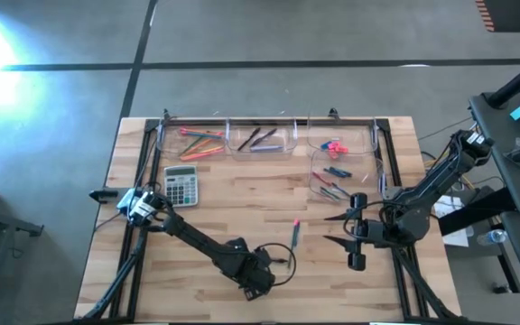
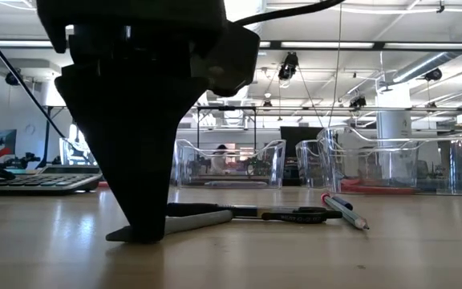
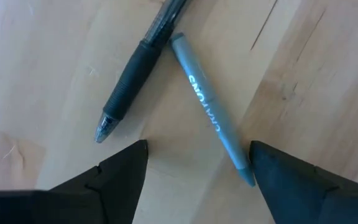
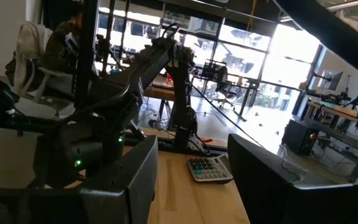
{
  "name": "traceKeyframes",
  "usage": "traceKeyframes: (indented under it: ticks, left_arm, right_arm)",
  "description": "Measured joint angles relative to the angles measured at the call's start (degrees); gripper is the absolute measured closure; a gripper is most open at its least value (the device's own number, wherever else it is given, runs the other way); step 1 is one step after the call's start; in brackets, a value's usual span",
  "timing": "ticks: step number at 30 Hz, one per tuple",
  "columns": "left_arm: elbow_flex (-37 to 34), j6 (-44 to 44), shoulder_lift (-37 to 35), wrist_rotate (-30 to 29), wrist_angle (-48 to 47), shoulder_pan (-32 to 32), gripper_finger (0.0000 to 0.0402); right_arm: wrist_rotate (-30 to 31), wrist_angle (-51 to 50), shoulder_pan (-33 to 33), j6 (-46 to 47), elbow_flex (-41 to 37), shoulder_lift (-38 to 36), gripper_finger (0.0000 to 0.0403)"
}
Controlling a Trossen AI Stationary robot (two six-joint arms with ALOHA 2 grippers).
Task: Sort crayons/erasers/pens/pencils in bins
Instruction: Put the gray crayon into the bottom transparent bin
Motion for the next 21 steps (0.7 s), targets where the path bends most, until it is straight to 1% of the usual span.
traceKeyframes:
  ticks: [2,5,10,16,21]
  left_arm:
    - [0.00,1.00,0.04,0.00,-0.75,-0.08,0.0135]
    - [-0.02,1.51,-0.23,-0.07,-1.44,-0.15,0.0155]
    - [-0.18,1.52,-0.62,0.12,-2.08,-0.17,0.0214]
    - [-0.24,3.07,-0.62,1.07,-2.34,-0.19,0.0289]
    - [-0.27,5.09,-0.62,1.53,-2.43,-0.19,0.0343]
  right_arm:
    - [0.10,0.00,0.00,-0.04,0.00,0.00,0.0216]
    - [0.10,0.00,-0.02,-0.22,0.00,0.00,0.0216]
    - [0.10,0.33,-0.02,-0.45,0.00,0.00,0.0216]
    - [0.12,0.47,-0.02,-0.46,0.00,-0.02,0.0216]
    - [0.12,1.44,-0.02,-0.04,0.01,-0.02,0.0216]
